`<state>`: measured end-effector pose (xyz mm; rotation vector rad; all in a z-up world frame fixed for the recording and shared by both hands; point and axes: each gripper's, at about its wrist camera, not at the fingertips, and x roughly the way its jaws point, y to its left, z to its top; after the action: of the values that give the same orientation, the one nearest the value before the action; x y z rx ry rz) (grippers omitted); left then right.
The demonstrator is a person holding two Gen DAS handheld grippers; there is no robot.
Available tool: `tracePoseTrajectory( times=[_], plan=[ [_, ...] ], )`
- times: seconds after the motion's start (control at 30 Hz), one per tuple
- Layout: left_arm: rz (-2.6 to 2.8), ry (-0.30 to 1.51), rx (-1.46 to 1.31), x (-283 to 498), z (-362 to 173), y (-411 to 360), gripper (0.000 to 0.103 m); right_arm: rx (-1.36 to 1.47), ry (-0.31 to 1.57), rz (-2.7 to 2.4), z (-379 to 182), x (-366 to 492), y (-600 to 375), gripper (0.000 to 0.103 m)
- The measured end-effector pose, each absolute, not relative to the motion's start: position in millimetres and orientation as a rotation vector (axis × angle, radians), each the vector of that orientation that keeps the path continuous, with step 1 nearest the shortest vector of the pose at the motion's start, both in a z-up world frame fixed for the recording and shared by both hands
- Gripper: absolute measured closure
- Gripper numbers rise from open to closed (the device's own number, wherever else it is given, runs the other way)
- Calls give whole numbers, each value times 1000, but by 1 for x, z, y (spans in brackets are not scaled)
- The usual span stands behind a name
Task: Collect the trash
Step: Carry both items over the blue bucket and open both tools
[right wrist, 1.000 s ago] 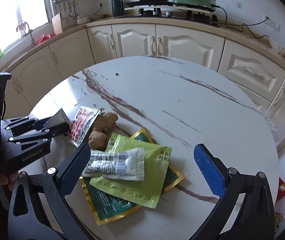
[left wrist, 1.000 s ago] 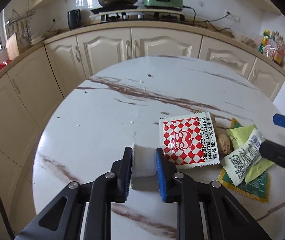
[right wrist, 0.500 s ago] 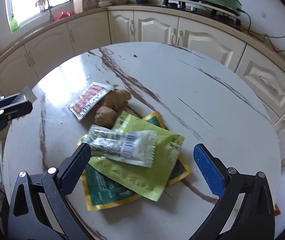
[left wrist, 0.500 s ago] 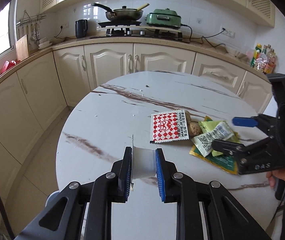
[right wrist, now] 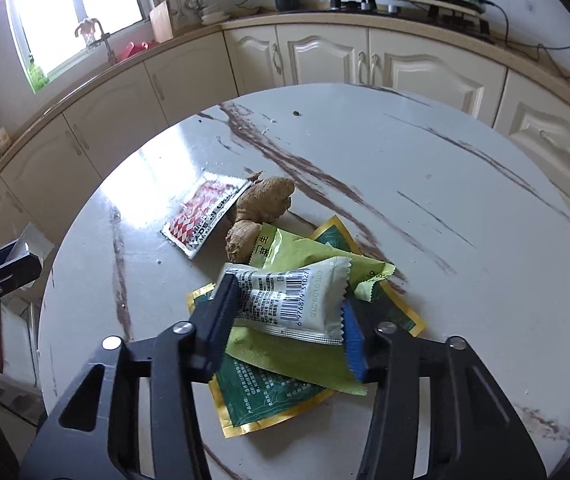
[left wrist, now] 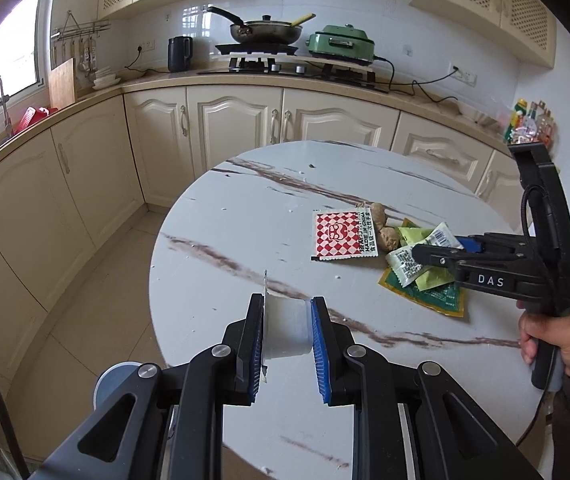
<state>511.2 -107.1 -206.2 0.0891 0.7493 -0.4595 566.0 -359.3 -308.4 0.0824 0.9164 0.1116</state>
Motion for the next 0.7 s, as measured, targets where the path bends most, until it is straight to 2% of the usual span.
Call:
tracePoseTrajectory(
  times=[0.07, 0.23, 0.53, 0.7],
  plan=[
    [-460, 752, 87, 510, -202, -99, 85, 87, 894, 130, -304, 562, -355, 82],
    [-464, 750, 78, 504, -193, -82, 85, 83, 847, 134, -290, 551, -346, 95],
    [-485, 716, 2, 471, -177, -45, 85, 134, 742, 179, -247, 524, -325, 96],
    [-439, 685, -51, 449, -170, 4, 85, 110, 687, 310, -222, 519, -261, 96]
  ],
)
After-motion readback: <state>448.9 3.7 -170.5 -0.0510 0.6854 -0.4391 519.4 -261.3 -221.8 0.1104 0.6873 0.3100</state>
